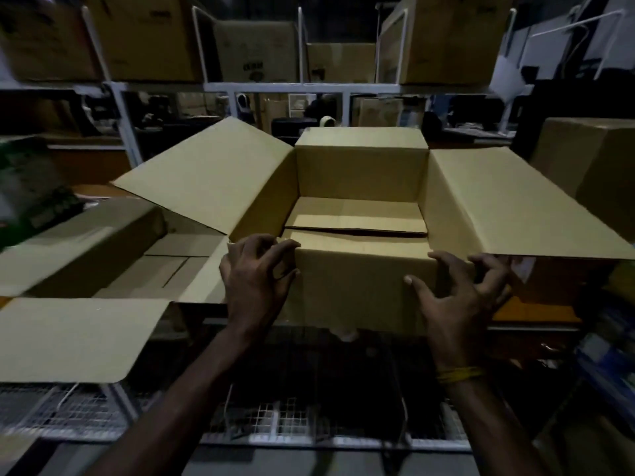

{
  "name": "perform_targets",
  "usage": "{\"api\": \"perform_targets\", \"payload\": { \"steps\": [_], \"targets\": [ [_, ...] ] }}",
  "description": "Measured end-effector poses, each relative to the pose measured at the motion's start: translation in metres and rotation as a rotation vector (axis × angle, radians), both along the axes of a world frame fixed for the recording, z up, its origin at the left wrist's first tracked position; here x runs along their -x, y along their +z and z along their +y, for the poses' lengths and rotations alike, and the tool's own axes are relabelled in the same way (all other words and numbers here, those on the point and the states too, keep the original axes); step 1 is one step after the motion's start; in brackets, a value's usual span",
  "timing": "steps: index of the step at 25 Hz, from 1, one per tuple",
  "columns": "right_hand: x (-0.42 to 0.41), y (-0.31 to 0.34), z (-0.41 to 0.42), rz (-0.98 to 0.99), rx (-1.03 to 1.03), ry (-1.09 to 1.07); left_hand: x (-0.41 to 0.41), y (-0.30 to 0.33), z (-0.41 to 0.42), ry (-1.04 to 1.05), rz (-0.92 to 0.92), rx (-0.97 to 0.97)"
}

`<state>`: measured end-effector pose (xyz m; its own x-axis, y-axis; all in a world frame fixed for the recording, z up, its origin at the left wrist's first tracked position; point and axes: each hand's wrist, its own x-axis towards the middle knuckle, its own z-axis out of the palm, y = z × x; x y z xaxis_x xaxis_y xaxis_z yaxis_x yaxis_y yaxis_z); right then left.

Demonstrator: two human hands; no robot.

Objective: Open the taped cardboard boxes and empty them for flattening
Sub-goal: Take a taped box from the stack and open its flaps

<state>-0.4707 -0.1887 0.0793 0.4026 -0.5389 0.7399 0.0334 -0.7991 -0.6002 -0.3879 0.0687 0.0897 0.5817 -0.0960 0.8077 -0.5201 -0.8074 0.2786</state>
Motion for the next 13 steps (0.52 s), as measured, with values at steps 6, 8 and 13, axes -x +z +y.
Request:
{"api": "perform_targets", "payload": {
  "steps": [6,8,13],
  "targets": [
    [-0.024,0.018,0.127,-0.005,0.018,0.12,0.006,0.016,0.132,0.12,-0.032,0.001],
    [-0.037,0.02,0.16,-0.016,0.03,0.157,0.003,0.019,0.167,0.171,-0.03,0.002],
    [-0.081,0.021,0.228,-0.024,0.022,0.26,-0.017,0.02,0.237,0.271,-0.032,-0.007]
  ]
}}
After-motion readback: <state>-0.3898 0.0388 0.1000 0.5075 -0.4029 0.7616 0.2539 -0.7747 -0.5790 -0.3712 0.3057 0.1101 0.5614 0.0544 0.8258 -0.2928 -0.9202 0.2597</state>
